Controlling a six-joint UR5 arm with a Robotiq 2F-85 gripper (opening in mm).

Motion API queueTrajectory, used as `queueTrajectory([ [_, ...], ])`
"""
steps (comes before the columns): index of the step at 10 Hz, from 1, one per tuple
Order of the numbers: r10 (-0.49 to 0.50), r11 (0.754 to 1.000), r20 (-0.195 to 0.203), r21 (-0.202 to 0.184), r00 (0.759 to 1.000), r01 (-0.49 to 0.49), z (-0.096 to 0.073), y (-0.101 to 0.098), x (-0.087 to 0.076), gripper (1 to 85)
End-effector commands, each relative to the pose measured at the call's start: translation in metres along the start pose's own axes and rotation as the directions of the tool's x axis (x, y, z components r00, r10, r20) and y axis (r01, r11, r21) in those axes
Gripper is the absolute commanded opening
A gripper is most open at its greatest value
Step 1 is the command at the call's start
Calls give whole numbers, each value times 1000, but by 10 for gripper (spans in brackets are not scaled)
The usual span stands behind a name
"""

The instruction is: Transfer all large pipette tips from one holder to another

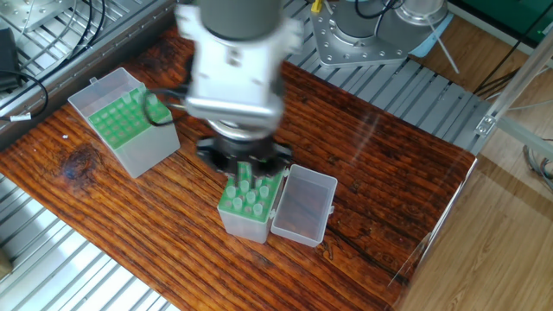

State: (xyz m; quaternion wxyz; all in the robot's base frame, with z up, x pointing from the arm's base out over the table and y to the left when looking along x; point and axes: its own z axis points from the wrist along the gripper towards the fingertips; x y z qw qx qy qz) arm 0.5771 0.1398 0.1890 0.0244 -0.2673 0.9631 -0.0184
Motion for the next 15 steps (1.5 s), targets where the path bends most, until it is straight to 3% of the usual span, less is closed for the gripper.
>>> queueTrajectory([
  [1,103,994,-65,-15,993,-104,-2,18,14,240],
  [2,88,996,-64,7,994,-88,0,6,18,240],
  [3,74,997,-56,-10,996,-75,1,4,19,250],
  [7,90,995,-23,-29,996,-91,1,6,11,260],
  [9,98,994,20,-58,995,-97,1,12,0,263],
  [10,120,992,21,-42,992,-120,1,8,-1,267],
  [12,128,991,21,-47,991,-127,1,9,-1,263],
  [15,106,994,21,-37,994,-106,8,10,37,267],
])
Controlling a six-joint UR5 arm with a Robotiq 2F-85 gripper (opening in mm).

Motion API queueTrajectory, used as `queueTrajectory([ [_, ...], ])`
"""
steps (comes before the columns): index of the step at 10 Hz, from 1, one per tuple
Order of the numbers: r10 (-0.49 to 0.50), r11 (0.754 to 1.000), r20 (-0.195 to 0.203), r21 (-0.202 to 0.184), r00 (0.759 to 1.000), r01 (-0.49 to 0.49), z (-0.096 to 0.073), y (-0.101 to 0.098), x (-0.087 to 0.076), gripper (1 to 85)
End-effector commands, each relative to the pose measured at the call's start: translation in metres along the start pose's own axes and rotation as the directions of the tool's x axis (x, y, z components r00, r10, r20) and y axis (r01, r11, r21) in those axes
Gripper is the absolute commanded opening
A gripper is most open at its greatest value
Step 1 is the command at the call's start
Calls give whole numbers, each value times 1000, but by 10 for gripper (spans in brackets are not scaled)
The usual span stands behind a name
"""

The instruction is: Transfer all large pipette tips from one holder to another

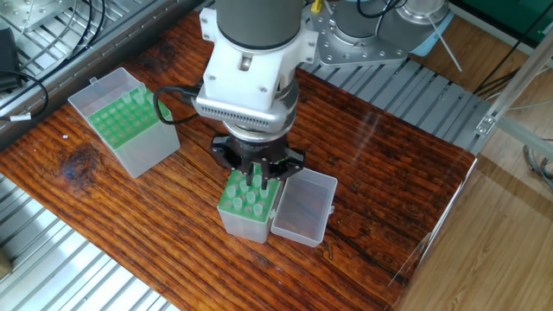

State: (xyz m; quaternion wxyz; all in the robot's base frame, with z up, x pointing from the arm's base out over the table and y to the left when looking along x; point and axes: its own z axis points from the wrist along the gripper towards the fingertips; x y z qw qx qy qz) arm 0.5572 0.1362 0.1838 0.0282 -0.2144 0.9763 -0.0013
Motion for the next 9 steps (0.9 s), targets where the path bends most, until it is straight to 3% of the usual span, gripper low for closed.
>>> queueTrajectory([
  [1,-16,1000,20,-3,1000,16,9,-5,26,273],
  [3,-20,999,11,26,1000,19,10,-14,24,277],
  [5,-35,998,-3,57,999,36,6,-30,5,273],
  [6,-25,999,-3,44,1000,25,11,-31,0,270],
  [7,-2,1000,-13,21,1000,3,14,-25,2,273],
  [9,6,1000,-49,27,999,-4,15,-25,16,280],
])
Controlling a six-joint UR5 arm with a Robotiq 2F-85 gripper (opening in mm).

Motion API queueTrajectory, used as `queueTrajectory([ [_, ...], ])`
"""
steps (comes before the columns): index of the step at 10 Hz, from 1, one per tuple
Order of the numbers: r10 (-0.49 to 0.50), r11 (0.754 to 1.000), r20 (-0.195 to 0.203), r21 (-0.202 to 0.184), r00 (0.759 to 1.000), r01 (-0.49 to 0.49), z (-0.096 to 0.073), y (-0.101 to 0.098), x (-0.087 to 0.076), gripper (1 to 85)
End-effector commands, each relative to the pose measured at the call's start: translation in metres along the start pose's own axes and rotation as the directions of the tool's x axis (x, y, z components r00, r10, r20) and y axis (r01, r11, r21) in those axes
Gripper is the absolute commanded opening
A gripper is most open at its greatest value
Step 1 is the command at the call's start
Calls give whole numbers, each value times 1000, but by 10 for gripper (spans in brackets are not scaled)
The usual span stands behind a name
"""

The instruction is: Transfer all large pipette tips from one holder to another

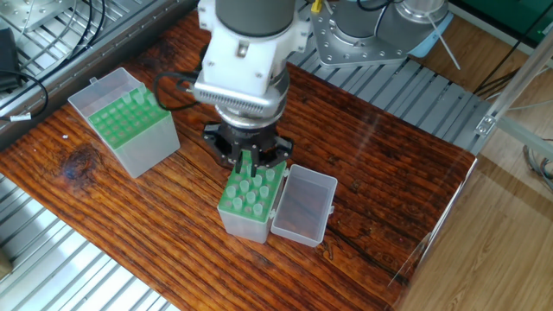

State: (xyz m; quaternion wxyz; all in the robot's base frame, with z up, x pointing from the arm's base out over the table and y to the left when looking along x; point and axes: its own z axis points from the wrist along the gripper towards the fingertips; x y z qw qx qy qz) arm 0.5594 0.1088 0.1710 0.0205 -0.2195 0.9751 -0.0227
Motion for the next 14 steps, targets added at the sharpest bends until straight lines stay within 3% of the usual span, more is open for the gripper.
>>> queueTrajectory([
  [1,-4,1000,-42,-20,999,3,1,3,14,293],
  [2,-32,999,-61,-34,998,30,-2,7,19,307],
  [3,-18,1000,-81,-16,997,17,-2,4,22,317],
  [5,9,999,-74,-42,997,-12,-5,14,13,313],
  [11,9,1000,-82,-28,997,-12,2,6,15,303],
  [14,0,999,-57,-35,998,-2,15,1,12,303],
])
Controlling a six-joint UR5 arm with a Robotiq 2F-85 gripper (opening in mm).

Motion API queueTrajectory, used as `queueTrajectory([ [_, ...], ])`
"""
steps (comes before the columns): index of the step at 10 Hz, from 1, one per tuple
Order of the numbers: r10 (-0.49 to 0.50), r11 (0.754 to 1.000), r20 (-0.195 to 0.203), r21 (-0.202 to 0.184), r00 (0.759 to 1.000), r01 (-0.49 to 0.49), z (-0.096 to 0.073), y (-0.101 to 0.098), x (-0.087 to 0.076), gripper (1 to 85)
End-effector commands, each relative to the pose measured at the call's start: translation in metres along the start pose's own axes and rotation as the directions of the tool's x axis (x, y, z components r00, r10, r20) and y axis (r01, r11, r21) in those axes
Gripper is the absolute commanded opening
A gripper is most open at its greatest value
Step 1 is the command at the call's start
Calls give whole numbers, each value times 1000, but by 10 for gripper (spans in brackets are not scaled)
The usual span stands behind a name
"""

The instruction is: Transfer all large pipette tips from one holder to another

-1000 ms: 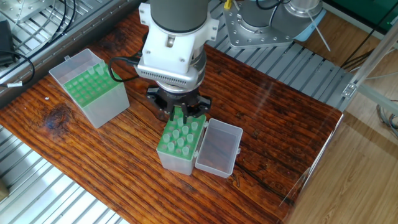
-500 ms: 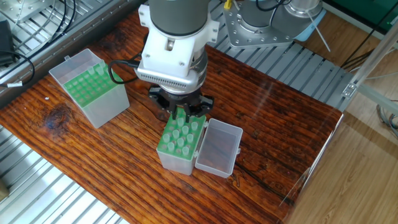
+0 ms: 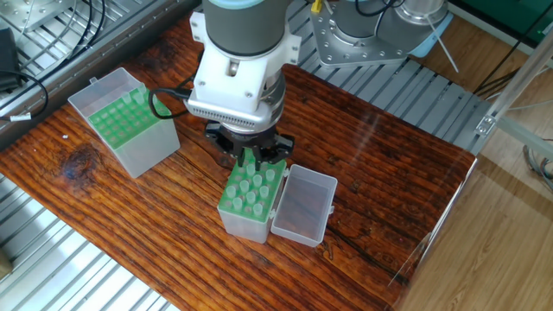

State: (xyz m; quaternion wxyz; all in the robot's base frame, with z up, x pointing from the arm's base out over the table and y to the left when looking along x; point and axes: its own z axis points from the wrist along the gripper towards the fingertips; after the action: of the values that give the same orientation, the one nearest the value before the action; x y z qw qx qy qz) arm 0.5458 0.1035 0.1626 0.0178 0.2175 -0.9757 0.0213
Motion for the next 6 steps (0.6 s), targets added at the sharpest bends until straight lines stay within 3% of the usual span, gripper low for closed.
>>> queueTrajectory([
  [1,-2,1000,15,-15,1000,2,8,1,-3,303],
  [6,7,1000,10,-26,1000,-7,13,8,7,303],
])
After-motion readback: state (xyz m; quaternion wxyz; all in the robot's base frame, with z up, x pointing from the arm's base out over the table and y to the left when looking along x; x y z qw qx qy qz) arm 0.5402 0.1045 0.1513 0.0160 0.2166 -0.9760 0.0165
